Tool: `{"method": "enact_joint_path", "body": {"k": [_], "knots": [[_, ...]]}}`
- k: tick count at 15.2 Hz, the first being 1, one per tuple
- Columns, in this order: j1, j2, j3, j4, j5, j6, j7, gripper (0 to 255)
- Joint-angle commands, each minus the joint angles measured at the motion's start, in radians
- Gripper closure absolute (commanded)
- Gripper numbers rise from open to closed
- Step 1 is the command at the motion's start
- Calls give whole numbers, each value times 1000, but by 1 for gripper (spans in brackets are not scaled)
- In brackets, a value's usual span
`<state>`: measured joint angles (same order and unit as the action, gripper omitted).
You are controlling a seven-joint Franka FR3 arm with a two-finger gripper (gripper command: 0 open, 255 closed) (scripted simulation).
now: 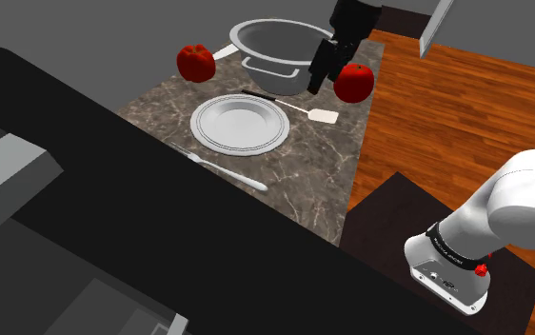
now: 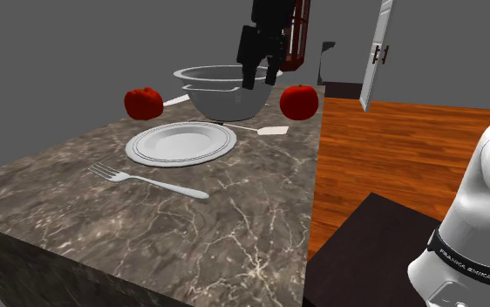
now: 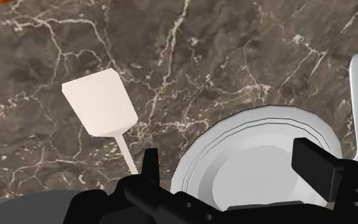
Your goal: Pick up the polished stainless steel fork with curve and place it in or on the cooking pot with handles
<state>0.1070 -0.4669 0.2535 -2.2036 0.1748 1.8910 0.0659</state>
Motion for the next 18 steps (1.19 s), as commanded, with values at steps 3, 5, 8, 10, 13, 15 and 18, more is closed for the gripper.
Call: {"method": "enact_joint_path", "body": {"k": [3, 5, 8, 10, 13, 15, 18], "knots": [[15, 110, 60, 55, -13, 78, 33, 0], [22, 168, 91, 91, -27, 111, 56, 0], [34, 260, 137, 151, -61, 155, 94, 0], [43, 324, 166, 196, -92, 180, 123, 0], [61, 425, 204, 273, -150, 209, 170, 0], [79, 495, 225, 329, -195, 222, 204, 0], [115, 603, 248, 424, -271, 232, 253, 0]]}}
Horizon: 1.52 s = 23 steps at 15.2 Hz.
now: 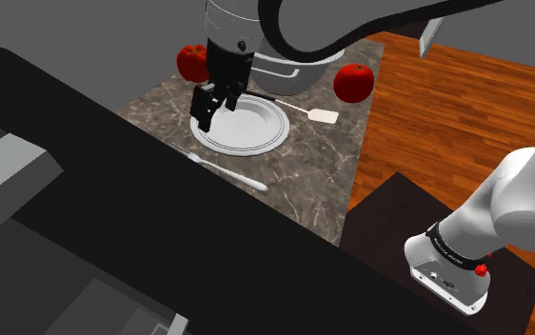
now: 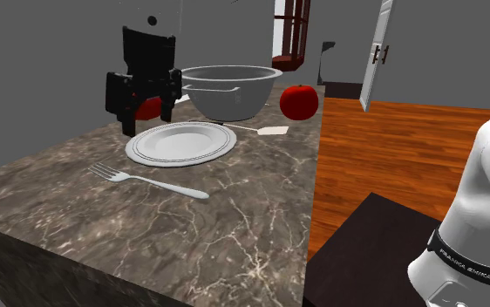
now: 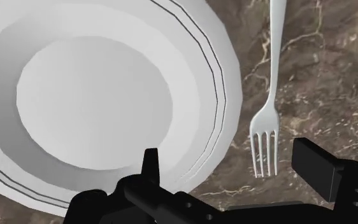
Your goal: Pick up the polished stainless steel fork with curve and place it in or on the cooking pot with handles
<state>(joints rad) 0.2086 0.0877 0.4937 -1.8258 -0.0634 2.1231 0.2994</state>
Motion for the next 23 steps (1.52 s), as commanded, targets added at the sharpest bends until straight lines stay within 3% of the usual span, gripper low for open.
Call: {"method": "enact_joint_path", "body": {"k": [1, 6, 14, 21, 22, 23], "knots": [[28, 86, 13, 80, -59, 0, 36, 0], [118, 259, 16, 259, -173, -16, 94, 0], [131, 312, 1, 235, -205, 56, 113, 0], [131, 312, 1, 235, -205, 56, 113, 0], [131, 312, 1, 235, -205, 56, 113, 255], [131, 312, 1, 235, -205, 56, 113, 255]]}}
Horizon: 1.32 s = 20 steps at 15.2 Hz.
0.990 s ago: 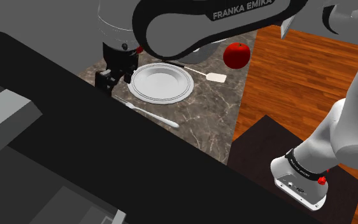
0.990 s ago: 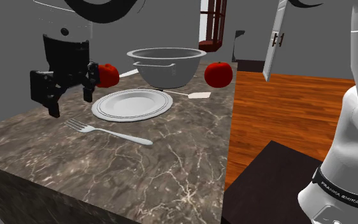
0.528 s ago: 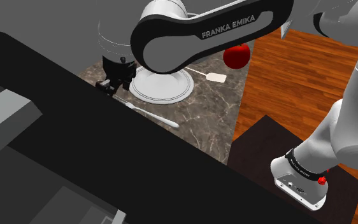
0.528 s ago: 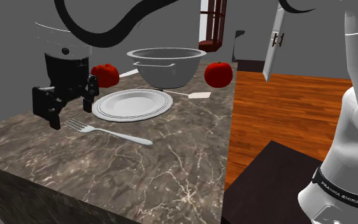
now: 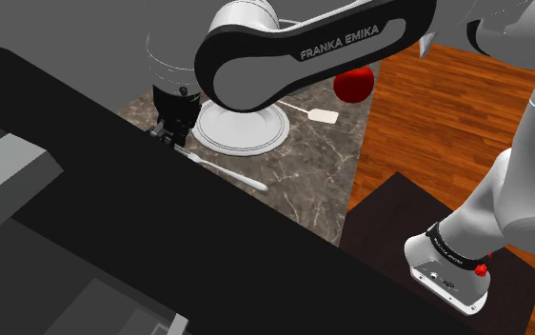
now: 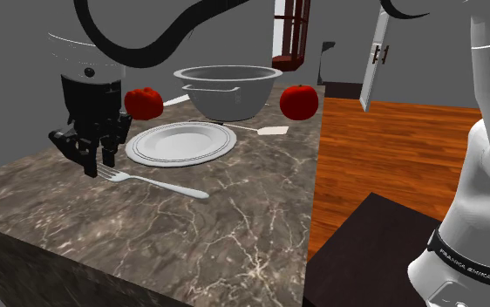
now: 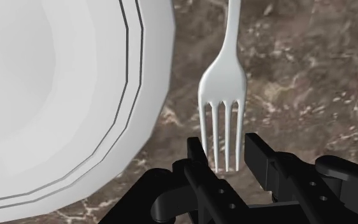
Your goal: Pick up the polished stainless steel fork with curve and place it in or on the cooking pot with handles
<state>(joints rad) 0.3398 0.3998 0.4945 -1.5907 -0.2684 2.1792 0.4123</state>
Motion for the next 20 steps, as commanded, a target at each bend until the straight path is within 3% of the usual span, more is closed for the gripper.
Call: {"method": "enact_joint_path", "body": {"k": [1, 8, 20], "knots": [[0, 0, 0, 0, 0, 0, 0, 255], [0, 0, 0, 0, 0, 0, 0, 255], [5, -23, 12, 129, 24, -148, -23, 255]]}}
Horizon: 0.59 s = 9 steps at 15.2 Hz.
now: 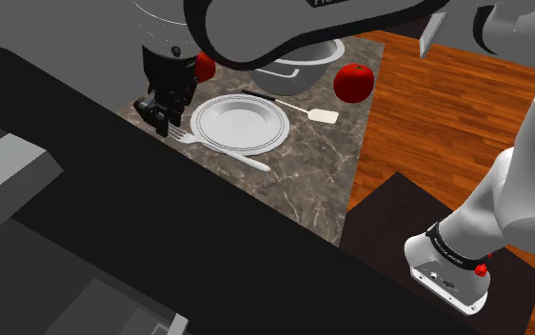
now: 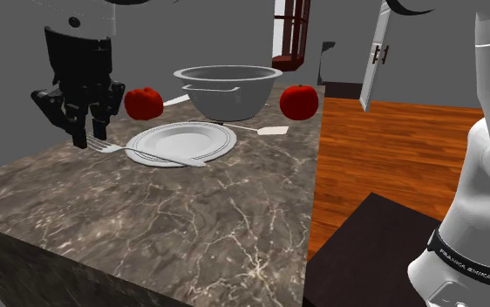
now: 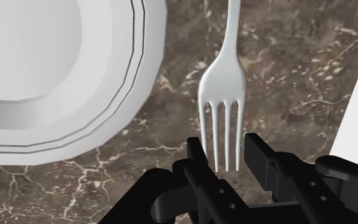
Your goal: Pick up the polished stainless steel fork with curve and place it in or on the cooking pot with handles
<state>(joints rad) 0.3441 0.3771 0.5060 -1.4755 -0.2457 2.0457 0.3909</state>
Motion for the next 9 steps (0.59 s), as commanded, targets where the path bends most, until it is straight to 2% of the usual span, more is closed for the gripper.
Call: {"method": "enact_joint_path", "body": {"k": [1, 9], "knots": [[2, -1, 2, 27, 3, -28, -4, 255], [17, 6, 5, 146, 4, -139, -13, 255]]}}
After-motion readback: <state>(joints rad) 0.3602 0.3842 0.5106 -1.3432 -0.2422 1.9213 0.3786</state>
